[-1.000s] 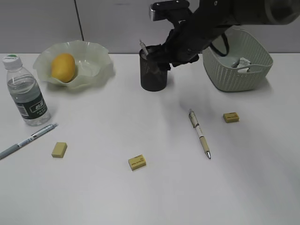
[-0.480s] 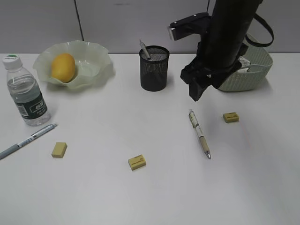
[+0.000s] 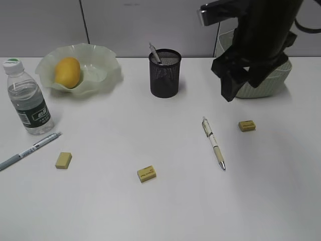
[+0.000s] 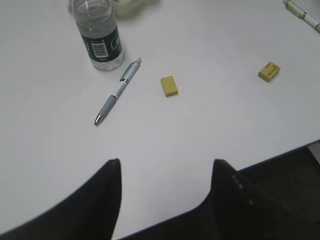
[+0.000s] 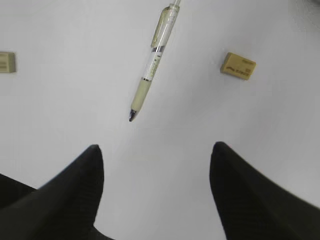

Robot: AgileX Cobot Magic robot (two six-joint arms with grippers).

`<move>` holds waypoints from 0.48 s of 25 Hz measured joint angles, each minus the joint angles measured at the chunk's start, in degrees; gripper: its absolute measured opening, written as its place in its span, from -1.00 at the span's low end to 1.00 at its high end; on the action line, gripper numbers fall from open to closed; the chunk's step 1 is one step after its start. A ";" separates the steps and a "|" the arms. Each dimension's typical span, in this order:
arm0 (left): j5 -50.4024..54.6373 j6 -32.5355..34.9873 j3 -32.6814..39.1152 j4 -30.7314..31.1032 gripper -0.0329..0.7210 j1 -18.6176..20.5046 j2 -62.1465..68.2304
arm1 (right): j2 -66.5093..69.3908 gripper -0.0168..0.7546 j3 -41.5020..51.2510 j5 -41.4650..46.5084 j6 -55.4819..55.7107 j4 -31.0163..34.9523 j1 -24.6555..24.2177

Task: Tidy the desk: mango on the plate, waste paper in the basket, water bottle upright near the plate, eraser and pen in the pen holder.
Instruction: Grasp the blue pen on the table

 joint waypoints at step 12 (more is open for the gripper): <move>-0.48 0.00 0.00 0.00 0.24 0.00 0.00 | -25.00 0.40 17.70 0.11 3.26 0.00 0.00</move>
